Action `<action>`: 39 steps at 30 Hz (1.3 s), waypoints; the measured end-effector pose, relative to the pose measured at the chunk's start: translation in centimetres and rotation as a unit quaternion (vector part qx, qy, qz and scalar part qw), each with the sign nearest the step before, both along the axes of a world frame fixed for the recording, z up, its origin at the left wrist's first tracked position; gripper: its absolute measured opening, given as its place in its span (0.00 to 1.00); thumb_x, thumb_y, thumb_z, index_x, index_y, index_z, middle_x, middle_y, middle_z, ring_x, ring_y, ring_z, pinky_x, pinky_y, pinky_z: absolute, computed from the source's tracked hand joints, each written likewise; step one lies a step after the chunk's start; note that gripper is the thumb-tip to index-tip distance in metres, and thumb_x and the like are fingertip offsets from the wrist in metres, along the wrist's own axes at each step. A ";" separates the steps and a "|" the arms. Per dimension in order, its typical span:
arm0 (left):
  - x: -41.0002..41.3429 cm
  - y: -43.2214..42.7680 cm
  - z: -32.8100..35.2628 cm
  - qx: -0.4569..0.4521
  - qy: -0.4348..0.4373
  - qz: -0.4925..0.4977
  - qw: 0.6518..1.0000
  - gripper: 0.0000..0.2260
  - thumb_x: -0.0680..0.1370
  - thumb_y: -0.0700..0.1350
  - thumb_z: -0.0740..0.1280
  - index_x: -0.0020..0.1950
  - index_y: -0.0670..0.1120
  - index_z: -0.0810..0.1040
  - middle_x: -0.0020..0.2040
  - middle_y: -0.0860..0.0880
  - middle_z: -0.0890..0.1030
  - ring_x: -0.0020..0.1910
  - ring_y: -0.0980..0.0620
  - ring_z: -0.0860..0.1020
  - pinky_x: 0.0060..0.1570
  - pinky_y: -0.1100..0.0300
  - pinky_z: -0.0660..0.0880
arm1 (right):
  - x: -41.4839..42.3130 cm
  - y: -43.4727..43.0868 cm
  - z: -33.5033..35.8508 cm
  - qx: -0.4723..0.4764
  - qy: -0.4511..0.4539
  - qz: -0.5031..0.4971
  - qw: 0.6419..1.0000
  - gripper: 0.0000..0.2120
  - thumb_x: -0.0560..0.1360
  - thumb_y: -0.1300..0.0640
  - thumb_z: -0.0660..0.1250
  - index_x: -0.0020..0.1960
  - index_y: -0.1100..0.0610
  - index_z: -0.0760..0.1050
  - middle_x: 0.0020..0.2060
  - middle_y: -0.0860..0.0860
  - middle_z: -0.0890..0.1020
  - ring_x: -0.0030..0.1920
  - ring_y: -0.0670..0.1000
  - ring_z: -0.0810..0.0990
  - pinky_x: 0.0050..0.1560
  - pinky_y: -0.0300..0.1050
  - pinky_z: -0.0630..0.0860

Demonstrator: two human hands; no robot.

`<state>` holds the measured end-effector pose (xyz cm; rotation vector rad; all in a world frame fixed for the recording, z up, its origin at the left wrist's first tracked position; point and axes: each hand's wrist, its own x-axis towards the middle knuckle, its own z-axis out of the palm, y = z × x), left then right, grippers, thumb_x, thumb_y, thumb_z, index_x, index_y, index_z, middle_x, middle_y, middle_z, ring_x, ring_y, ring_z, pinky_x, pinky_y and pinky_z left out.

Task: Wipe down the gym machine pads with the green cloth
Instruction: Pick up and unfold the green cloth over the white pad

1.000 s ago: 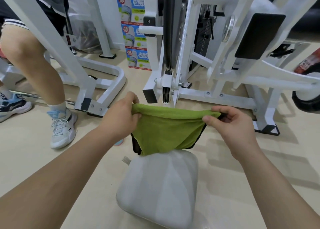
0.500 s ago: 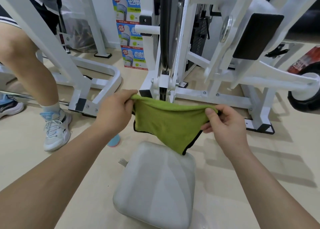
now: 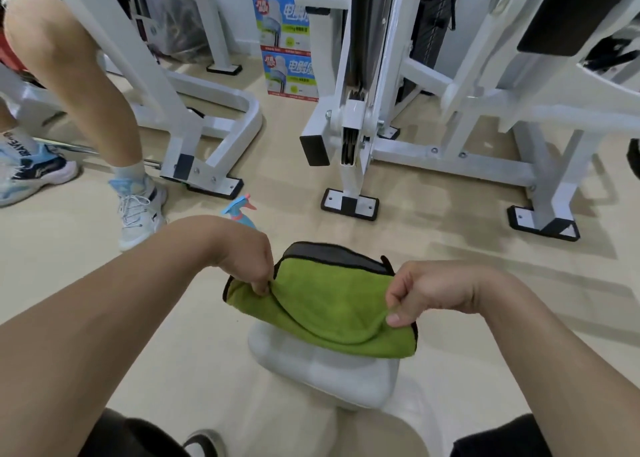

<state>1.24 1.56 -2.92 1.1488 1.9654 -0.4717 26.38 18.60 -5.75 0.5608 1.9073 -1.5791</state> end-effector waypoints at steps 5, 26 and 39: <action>-0.3 -0.2 -1.7 -0.003 -0.081 0.032 0.996 0.06 0.78 0.49 0.71 0.41 0.53 0.84 0.42 0.55 0.83 0.46 0.53 0.82 0.42 0.64 0.76 | 0.5 0.4 -2.1 -0.025 -0.064 -0.016 0.998 0.06 0.77 0.55 0.74 0.45 0.57 0.80 0.41 0.59 0.84 0.39 0.55 0.86 0.48 0.52 0.85; -2.0 0.4 -13.7 0.111 -0.086 0.329 0.934 0.26 0.75 0.60 0.74 0.60 0.40 0.75 0.55 0.43 0.79 0.50 0.43 0.82 0.46 0.44 0.84 | -2.9 -0.3 -8.0 0.371 -0.085 -0.154 0.912 0.18 0.70 0.41 0.76 0.47 0.52 0.75 0.45 0.50 0.81 0.42 0.51 0.80 0.41 0.46 0.78; -0.6 1.2 -6.1 0.300 -0.081 0.374 0.874 0.10 0.76 0.41 0.71 0.45 0.45 0.69 0.44 0.45 0.76 0.37 0.48 0.77 0.29 0.59 0.74 | -4.6 -3.2 -8.6 0.072 0.054 -0.254 0.963 0.15 0.83 0.47 0.65 0.56 0.59 0.81 0.47 0.57 0.85 0.40 0.51 0.83 0.51 0.52 0.84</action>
